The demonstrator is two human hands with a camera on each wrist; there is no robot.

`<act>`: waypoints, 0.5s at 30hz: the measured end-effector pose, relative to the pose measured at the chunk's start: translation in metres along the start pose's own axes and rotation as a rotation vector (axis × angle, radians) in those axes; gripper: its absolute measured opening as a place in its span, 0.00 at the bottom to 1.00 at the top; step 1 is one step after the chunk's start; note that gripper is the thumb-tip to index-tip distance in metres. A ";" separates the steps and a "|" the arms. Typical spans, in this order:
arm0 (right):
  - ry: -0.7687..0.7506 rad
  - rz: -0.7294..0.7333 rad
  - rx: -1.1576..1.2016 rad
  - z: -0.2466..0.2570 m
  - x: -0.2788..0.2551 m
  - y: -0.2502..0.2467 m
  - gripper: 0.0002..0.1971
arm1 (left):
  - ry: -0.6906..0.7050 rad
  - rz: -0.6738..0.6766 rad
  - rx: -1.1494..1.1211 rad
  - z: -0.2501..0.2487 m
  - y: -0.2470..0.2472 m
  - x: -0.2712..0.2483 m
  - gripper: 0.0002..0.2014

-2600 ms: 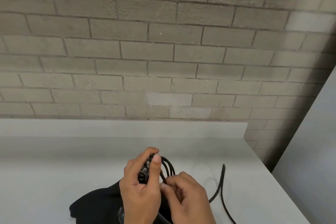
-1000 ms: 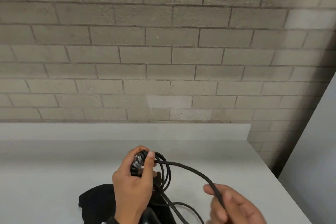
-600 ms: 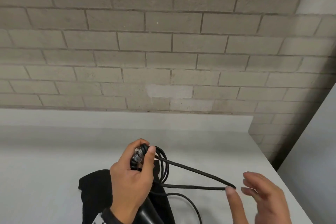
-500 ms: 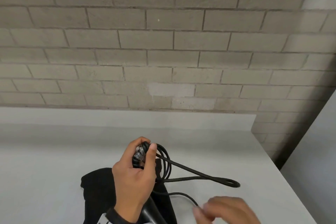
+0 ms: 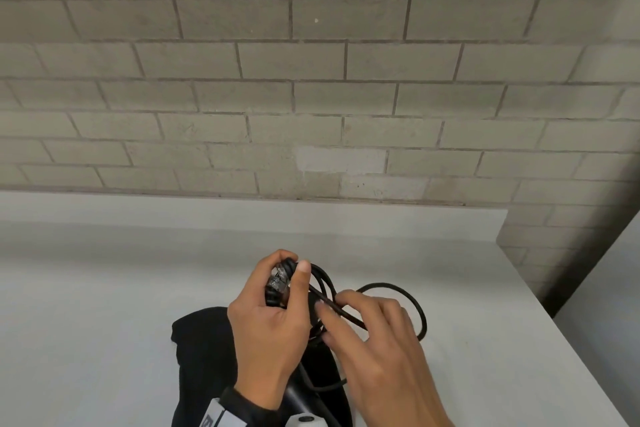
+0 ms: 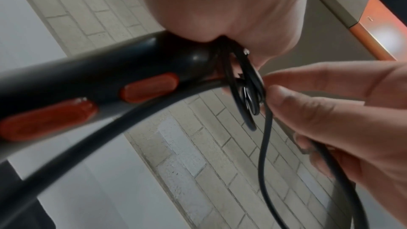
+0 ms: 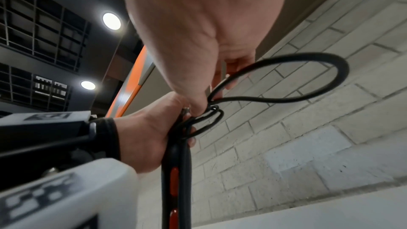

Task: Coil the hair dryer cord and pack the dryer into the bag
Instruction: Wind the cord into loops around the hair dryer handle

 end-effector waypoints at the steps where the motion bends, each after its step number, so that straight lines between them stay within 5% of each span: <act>1: -0.017 0.036 -0.014 0.001 0.000 0.001 0.15 | 0.007 0.001 0.000 -0.001 0.000 0.001 0.05; 6: -0.032 0.133 -0.070 -0.002 -0.001 0.005 0.14 | -0.006 0.018 0.006 0.000 0.002 0.000 0.05; 9: -0.025 0.049 -0.066 0.002 -0.001 -0.008 0.05 | -0.038 0.012 0.002 -0.001 0.004 -0.002 0.06; 15: 0.020 -0.116 0.090 -0.005 -0.020 -0.037 0.14 | -0.069 -0.052 -0.048 -0.003 -0.002 0.003 0.05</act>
Point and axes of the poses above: each hand's wrist, its own x-axis towards the middle knuckle, its own y-axis out of the palm, z = x × y, the point moved 6 cm from there along x, towards the middle knuckle, and after that the axes turned 3 degrees about y, right-handed, at the moved point
